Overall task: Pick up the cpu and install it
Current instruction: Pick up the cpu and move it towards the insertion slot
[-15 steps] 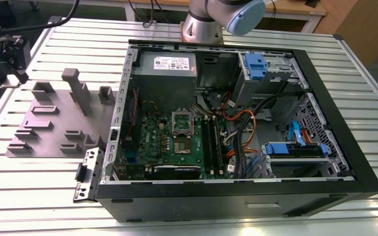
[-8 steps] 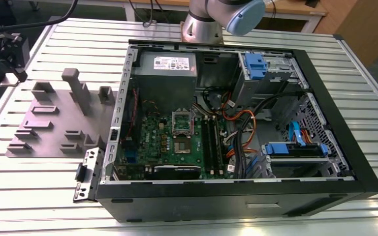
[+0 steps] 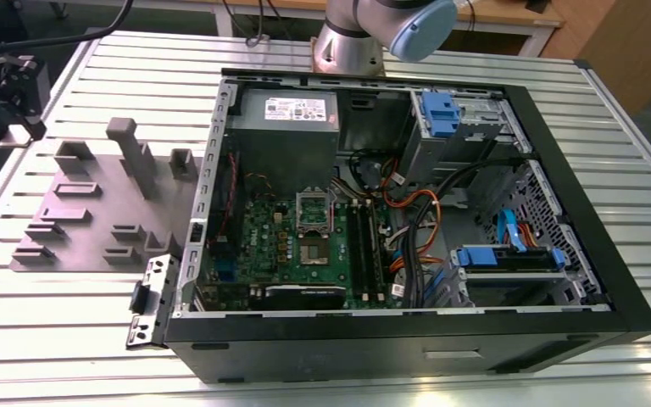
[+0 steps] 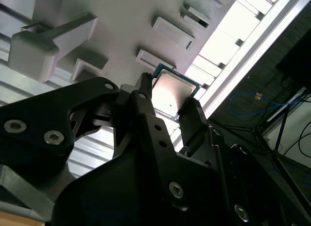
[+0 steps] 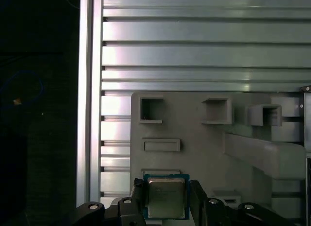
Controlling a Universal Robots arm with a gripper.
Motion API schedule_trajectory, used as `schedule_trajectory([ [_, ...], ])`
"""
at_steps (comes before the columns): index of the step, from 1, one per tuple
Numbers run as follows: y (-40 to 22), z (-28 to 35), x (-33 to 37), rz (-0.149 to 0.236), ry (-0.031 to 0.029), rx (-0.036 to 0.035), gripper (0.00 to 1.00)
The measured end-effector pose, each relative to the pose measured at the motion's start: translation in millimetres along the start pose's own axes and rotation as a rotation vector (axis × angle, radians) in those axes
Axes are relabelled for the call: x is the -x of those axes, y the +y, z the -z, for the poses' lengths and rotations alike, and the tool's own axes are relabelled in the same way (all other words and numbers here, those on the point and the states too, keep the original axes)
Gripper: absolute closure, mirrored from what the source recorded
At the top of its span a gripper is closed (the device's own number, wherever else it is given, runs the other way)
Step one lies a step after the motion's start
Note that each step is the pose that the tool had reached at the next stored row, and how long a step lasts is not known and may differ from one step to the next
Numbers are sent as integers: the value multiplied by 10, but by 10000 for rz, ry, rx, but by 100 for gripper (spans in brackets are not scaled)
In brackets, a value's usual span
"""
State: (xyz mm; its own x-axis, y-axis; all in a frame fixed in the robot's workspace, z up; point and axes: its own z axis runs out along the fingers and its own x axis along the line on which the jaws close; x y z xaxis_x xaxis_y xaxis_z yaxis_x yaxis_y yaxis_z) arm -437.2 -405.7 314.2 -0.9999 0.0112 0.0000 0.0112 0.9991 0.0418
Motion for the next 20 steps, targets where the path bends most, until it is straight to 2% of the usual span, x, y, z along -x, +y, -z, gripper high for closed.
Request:
schedule_trajectory([
  [20,2,47,0,0,0,0,53],
])
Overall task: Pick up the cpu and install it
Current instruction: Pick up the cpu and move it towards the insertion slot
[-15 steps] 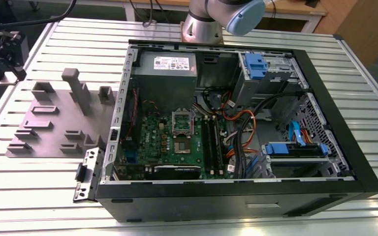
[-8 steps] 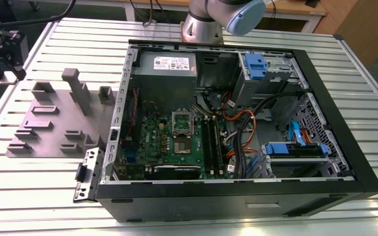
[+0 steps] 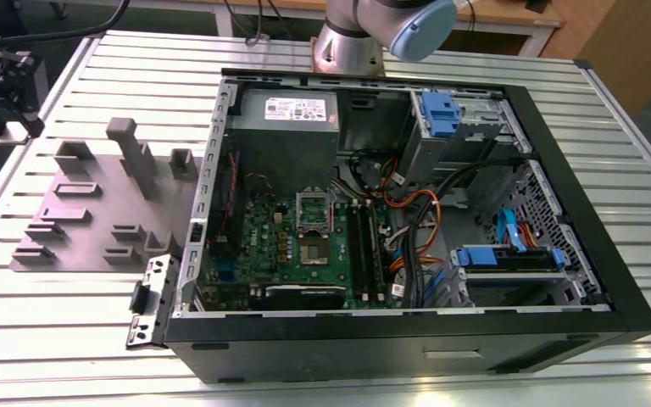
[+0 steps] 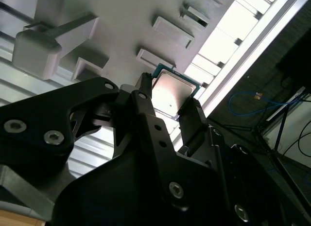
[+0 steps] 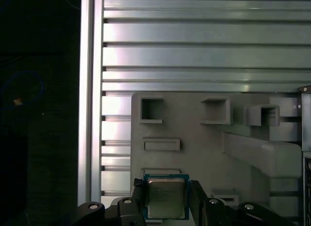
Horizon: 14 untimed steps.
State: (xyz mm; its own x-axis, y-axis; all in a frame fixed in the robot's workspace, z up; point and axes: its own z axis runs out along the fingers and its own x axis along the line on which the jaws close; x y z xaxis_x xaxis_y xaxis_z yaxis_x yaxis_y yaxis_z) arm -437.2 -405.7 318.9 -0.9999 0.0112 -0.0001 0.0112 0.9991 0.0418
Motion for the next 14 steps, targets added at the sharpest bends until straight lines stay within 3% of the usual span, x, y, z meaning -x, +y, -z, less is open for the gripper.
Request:
schedule_trajectory([
  [14,2,58,0,0,1,-1,53],
])
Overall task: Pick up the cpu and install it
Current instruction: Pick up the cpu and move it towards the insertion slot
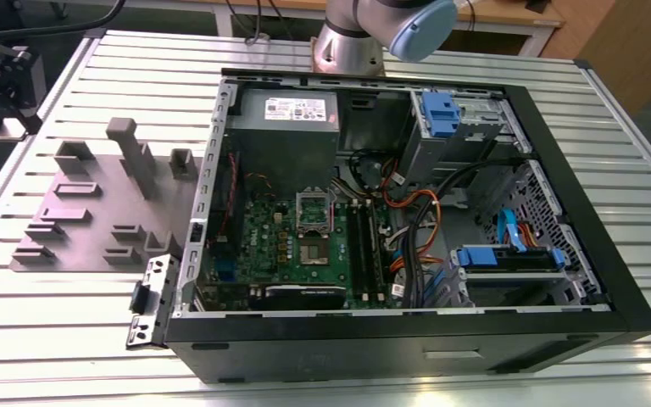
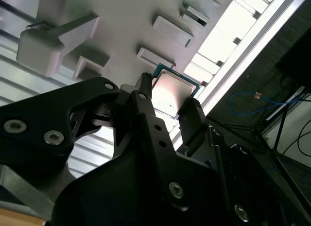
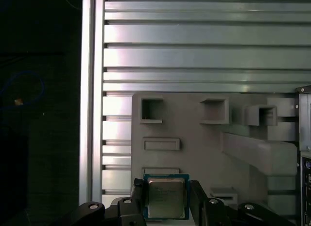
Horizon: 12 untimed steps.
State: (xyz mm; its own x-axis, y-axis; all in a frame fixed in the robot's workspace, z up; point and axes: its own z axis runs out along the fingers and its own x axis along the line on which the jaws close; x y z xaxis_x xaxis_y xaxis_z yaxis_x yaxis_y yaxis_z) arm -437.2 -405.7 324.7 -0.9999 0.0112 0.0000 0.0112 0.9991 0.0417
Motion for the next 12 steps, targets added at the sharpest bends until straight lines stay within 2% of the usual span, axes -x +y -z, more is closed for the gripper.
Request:
schedule_trajectory([
  [12,3,64,0,0,-1,1,53],
])
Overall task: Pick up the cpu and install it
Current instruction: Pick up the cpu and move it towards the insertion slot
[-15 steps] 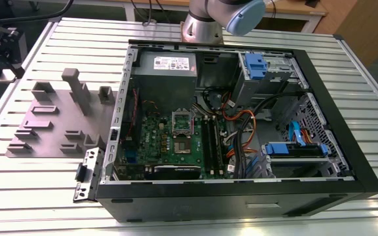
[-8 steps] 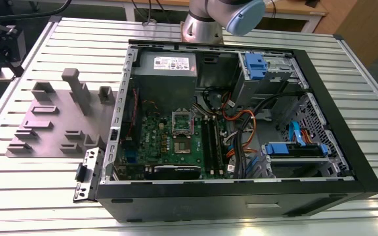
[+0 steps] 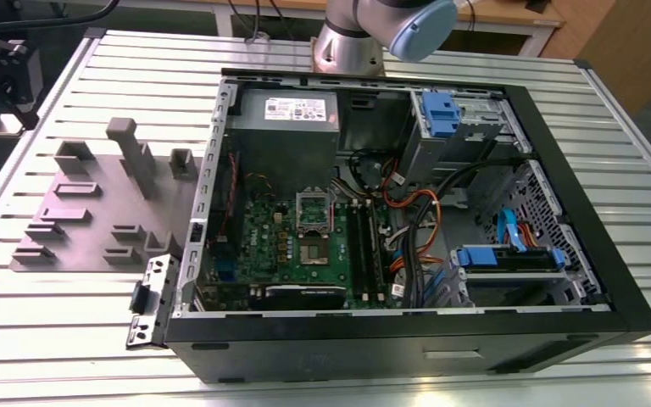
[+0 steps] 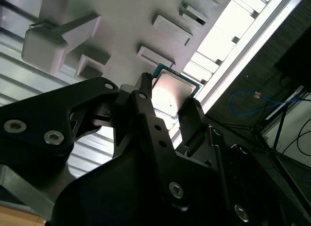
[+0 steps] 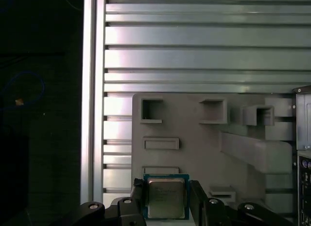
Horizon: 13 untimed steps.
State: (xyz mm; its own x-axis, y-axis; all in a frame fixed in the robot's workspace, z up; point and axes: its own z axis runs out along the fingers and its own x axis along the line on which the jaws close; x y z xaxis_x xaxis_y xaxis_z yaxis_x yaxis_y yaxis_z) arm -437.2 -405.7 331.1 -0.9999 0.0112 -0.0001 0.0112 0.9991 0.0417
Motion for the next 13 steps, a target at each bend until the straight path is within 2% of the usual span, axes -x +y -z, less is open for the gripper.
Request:
schedule_trajectory([
  [13,4,87,0,1,0,0,53],
])
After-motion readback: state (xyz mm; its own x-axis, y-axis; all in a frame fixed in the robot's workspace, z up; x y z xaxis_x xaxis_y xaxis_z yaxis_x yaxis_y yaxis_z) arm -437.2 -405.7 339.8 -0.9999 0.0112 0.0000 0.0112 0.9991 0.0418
